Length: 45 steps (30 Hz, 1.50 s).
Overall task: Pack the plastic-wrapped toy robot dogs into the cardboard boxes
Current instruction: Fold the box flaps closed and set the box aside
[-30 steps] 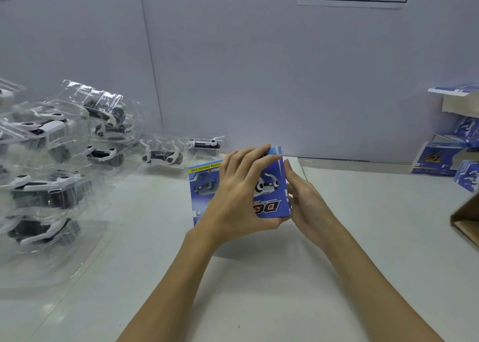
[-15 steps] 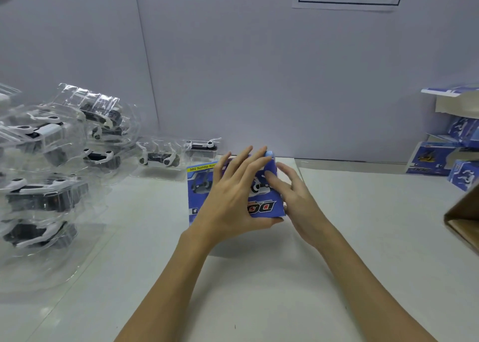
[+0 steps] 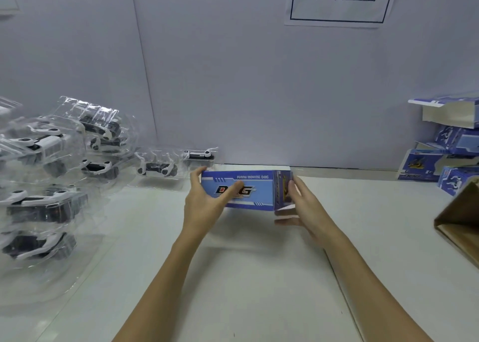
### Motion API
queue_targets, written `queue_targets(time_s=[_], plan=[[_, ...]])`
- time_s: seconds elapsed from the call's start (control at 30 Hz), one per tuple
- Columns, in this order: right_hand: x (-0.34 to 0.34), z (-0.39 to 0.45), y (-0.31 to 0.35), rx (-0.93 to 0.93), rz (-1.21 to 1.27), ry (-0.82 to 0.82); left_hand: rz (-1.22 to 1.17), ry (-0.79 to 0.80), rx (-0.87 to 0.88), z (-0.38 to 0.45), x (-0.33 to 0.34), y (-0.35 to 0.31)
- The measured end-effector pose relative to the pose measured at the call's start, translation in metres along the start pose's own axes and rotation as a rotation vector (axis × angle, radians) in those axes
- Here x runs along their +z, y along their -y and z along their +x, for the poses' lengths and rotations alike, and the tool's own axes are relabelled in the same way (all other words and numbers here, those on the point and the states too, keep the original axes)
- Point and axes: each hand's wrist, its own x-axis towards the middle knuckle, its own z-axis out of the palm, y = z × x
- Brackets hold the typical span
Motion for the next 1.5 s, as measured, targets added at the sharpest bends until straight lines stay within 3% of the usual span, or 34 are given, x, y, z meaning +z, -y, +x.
queue_targets(time_s=[0.13, 0.27, 0.37, 0.43, 0.53, 0.63, 0.8, 0.93, 1.1, 1.27, 1.5], plan=[[0.011, -0.002, -0.002, -0.143, -0.069, 0.012, -0.13, -0.157, -0.166, 0.005, -0.006, 0.001], [0.022, -0.007, -0.005, -0.206, -0.149, 0.128, -0.196, -0.196, -0.154, 0.011, -0.012, 0.006], [0.027, -0.01, 0.0, -0.185, -0.116, 0.092, -0.2, -0.242, -0.143, 0.009, -0.015, 0.003], [0.029, -0.011, 0.006, -0.07, 0.08, 0.067, -0.183, -0.17, -0.13, 0.007, -0.014, -0.002], [0.025, -0.01, 0.011, 0.195, 0.291, 0.016, -0.26, 0.084, -0.198, 0.006, -0.011, -0.009], [0.016, -0.007, 0.007, 0.214, 0.376, -0.001, -0.3, 0.221, -0.155, 0.004, -0.004, -0.008], [0.023, -0.009, 0.007, -0.038, 0.265, -0.008, -0.476, 0.104, -0.118, 0.0, 0.008, -0.008], [0.029, -0.01, 0.004, -0.093, 0.154, -0.036, -0.539, 0.141, -0.121, 0.006, 0.001, -0.004], [0.029, -0.01, 0.003, -0.068, 0.046, 0.005, -0.529, 0.192, -0.095, 0.015, -0.008, 0.002], [0.011, -0.008, 0.012, -0.057, -0.083, -0.074, -0.544, 0.238, -0.14, 0.018, -0.021, 0.002], [-0.001, -0.009, 0.015, 0.011, 0.065, 0.002, -0.566, 0.268, -0.169, 0.009, -0.014, 0.003]])
